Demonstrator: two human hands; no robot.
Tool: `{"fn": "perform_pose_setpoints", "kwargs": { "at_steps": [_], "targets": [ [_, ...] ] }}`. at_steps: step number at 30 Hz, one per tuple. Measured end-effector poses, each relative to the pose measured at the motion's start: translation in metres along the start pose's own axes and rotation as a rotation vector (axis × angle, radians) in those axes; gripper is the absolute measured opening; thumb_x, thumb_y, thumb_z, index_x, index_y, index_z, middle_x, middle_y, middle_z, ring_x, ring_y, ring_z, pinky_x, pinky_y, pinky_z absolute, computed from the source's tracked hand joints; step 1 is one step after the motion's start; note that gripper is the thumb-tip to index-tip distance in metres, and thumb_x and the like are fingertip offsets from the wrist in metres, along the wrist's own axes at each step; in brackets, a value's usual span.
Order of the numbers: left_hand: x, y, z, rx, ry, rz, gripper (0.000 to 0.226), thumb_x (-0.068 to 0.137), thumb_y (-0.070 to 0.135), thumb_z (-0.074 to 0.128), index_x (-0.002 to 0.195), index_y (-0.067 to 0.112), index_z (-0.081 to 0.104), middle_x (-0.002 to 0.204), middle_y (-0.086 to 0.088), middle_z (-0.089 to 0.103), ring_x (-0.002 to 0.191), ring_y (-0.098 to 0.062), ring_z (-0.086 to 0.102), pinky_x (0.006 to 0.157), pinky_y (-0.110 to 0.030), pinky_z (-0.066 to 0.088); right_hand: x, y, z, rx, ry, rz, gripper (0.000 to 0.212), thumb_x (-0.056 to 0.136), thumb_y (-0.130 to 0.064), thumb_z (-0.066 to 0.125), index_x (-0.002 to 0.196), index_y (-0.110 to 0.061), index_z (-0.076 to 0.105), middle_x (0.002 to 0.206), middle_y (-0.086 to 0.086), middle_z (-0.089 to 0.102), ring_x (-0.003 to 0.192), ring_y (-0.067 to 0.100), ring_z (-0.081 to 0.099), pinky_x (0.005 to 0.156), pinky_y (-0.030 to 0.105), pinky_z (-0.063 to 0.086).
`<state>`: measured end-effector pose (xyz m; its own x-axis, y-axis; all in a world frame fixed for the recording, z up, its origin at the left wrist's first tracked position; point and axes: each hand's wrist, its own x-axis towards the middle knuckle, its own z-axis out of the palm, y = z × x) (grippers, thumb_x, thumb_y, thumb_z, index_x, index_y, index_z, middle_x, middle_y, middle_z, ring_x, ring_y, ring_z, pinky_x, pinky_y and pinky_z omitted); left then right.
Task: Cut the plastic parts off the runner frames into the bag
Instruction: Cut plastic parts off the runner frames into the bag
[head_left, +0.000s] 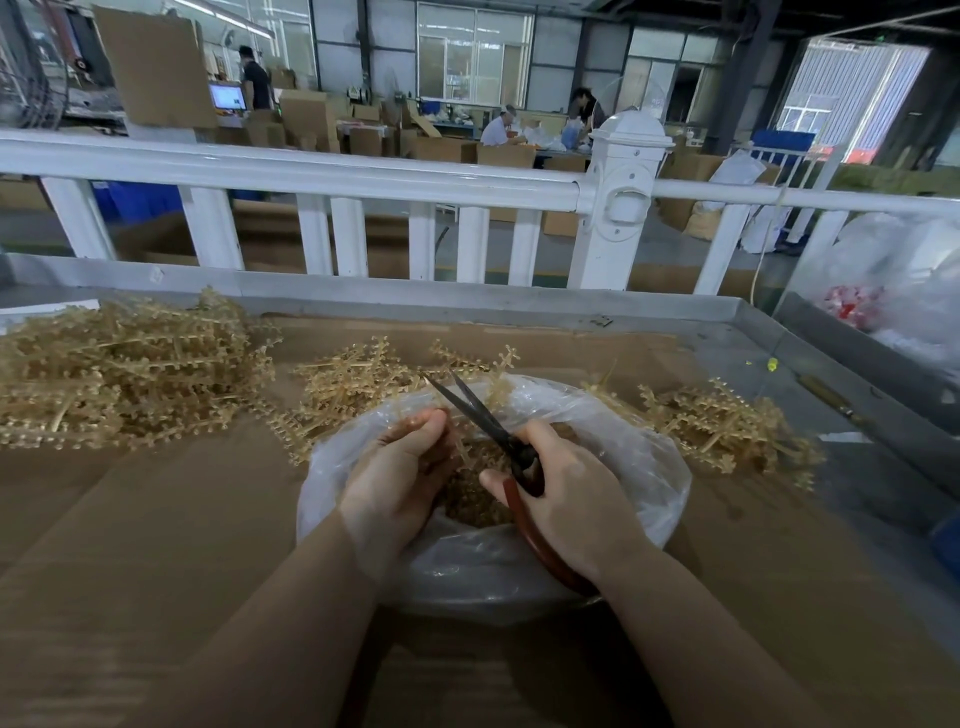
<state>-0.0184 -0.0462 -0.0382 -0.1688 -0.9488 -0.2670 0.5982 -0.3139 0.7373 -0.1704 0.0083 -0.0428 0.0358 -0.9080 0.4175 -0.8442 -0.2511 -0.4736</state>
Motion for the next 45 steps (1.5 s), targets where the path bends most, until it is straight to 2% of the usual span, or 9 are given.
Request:
{"fn": "perform_pose_setpoints", "kwargs": {
  "at_steps": [3,8,14,17,20,25,29,33,45],
  "targets": [
    [0.001,0.002,0.0,-0.041,-0.003,-0.032,0.009,0.091,0.004,0.056,0.087,0.008,0.062,0.07,-0.003,0.064,0.067,-0.013,0.062,0.071,-0.026,0.054,0.0,-0.002,0.003,-0.037,-0.021,-0.024,0.03,0.085,-0.057,0.052,0.098,-0.03,0.044,0.087,-0.012,0.056,0.084,0.007,0.051,0.065,0.017,0.034],
    [-0.001,0.005,-0.001,-0.076,-0.023,-0.051,0.011,0.093,0.004,0.052,0.085,0.006,0.06,0.058,-0.002,0.066,0.05,-0.011,0.065,0.049,-0.021,0.054,-0.001,-0.004,0.008,-0.099,-0.016,-0.037,0.034,0.087,-0.057,0.049,0.104,-0.028,0.043,0.091,-0.006,0.058,0.089,0.013,0.051,0.072,0.023,0.037],
    [0.003,0.002,-0.002,-0.046,-0.043,-0.05,0.009,0.092,0.005,0.053,0.088,0.009,0.06,0.064,-0.001,0.064,0.059,-0.012,0.062,0.067,-0.025,0.055,0.0,-0.006,0.01,-0.14,0.004,-0.057,0.035,0.089,-0.056,0.047,0.105,-0.025,0.043,0.087,-0.004,0.057,0.085,0.015,0.052,0.07,0.025,0.038],
    [0.002,0.001,-0.002,-0.026,-0.074,-0.051,0.01,0.093,0.004,0.051,0.096,0.007,0.06,0.076,-0.006,0.066,0.07,-0.016,0.063,0.077,-0.029,0.055,0.002,-0.009,0.011,-0.135,0.008,-0.073,0.034,0.09,-0.056,0.047,0.104,-0.026,0.041,0.083,-0.006,0.057,0.08,0.013,0.053,0.068,0.025,0.04],
    [0.0,0.002,-0.002,0.003,-0.116,-0.06,0.012,0.093,0.004,0.05,0.088,0.006,0.06,0.069,-0.006,0.067,0.062,-0.015,0.066,0.063,-0.026,0.058,0.004,-0.012,0.011,-0.144,0.02,-0.08,0.035,0.09,-0.056,0.045,0.107,-0.025,0.042,0.082,-0.006,0.057,0.077,0.013,0.054,0.067,0.025,0.042],
    [0.001,0.002,-0.004,0.015,-0.119,-0.073,0.009,0.09,0.003,0.053,0.086,0.008,0.058,0.066,-0.004,0.064,0.068,-0.016,0.059,0.078,-0.028,0.051,0.006,-0.015,0.011,-0.127,0.025,-0.07,0.035,0.091,-0.055,0.045,0.105,-0.023,0.044,0.078,-0.007,0.055,0.075,0.012,0.053,0.064,0.024,0.04],
    [0.005,0.0,-0.004,0.01,-0.116,-0.062,0.01,0.089,0.001,0.053,0.083,0.008,0.057,0.065,-0.003,0.064,0.066,-0.014,0.056,0.073,-0.024,0.05,0.007,-0.016,0.011,-0.133,0.019,-0.072,0.036,0.092,-0.054,0.044,0.105,-0.021,0.044,0.078,-0.004,0.057,0.074,0.014,0.055,0.066,0.027,0.045],
    [0.007,0.0,-0.006,0.024,-0.15,-0.067,0.01,0.073,0.007,0.06,0.082,0.009,0.056,0.068,-0.005,0.06,0.064,-0.016,0.053,0.068,-0.024,0.05,0.008,-0.017,0.009,-0.136,-0.009,-0.082,0.036,0.094,-0.053,0.042,0.106,-0.019,0.042,0.078,-0.001,0.059,0.073,0.016,0.058,0.068,0.03,0.048],
    [0.005,0.0,-0.007,0.056,-0.171,-0.042,0.009,0.089,0.007,0.052,0.085,0.009,0.059,0.065,-0.002,0.066,0.061,-0.013,0.063,0.061,-0.025,0.053,0.007,-0.016,0.01,-0.185,0.029,-0.112,0.038,0.094,-0.053,0.042,0.111,-0.019,0.044,0.075,-0.005,0.056,0.07,0.014,0.057,0.062,0.022,0.041]
  ]
}}
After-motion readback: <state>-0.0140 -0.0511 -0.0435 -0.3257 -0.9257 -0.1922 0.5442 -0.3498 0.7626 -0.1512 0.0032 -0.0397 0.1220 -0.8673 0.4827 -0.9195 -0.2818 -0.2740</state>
